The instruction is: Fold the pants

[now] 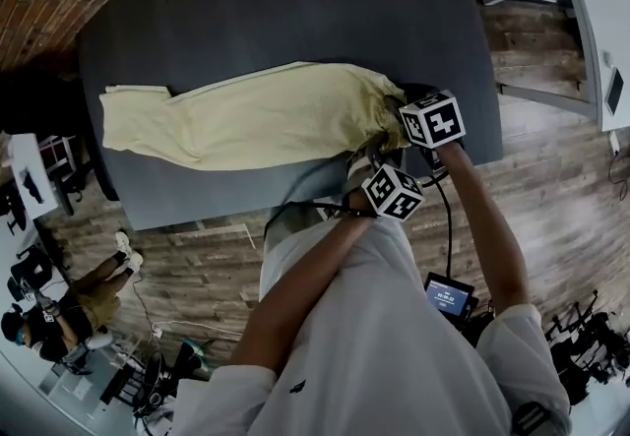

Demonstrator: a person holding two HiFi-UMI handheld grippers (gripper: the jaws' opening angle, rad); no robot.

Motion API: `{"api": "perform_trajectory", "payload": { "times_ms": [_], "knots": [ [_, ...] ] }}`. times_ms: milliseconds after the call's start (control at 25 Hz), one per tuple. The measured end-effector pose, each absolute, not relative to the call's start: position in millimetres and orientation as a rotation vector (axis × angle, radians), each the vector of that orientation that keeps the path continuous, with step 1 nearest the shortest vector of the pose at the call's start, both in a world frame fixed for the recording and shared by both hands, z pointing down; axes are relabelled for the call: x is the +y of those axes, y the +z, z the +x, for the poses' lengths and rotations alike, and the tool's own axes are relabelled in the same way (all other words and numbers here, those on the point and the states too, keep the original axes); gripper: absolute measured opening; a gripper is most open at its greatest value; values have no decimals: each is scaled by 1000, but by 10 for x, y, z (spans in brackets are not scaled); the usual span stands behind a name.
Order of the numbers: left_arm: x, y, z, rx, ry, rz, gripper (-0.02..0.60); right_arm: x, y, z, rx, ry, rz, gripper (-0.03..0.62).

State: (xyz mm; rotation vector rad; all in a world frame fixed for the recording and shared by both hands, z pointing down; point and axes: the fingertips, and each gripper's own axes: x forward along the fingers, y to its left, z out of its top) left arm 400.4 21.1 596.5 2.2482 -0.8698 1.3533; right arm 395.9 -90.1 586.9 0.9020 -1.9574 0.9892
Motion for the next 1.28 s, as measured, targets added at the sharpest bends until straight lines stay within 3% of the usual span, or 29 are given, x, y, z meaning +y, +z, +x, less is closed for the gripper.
{"api": "perform_trajectory", "payload": {
  "times_ms": [80, 200, 520, 800, 1120, 1280],
  "knots": [
    [198, 5961, 4002, -859, 1346, 2236, 124, -893, 5879, 3972, -1950, 927, 872, 141],
    [190, 5917, 4012, -808, 1285, 2187, 73, -853, 5865, 4001, -1958, 928, 847, 101],
    [296, 5530, 4336, -709, 1114, 2215, 64, -733, 5582, 4401, -1977, 954, 929, 51],
    [402, 5222, 4762, -594, 1050, 2305, 63, -590, 5272, 4945, -1945, 952, 1027, 44],
    [552, 5017, 4922, -511, 1026, 2341, 63, -433, 5159, 5142, -1907, 1001, 1076, 57],
    [696, 5186, 4859, -462, 1110, 2335, 63, -317, 5452, 5134, -1849, 1136, 1104, 172]
  ]
}}
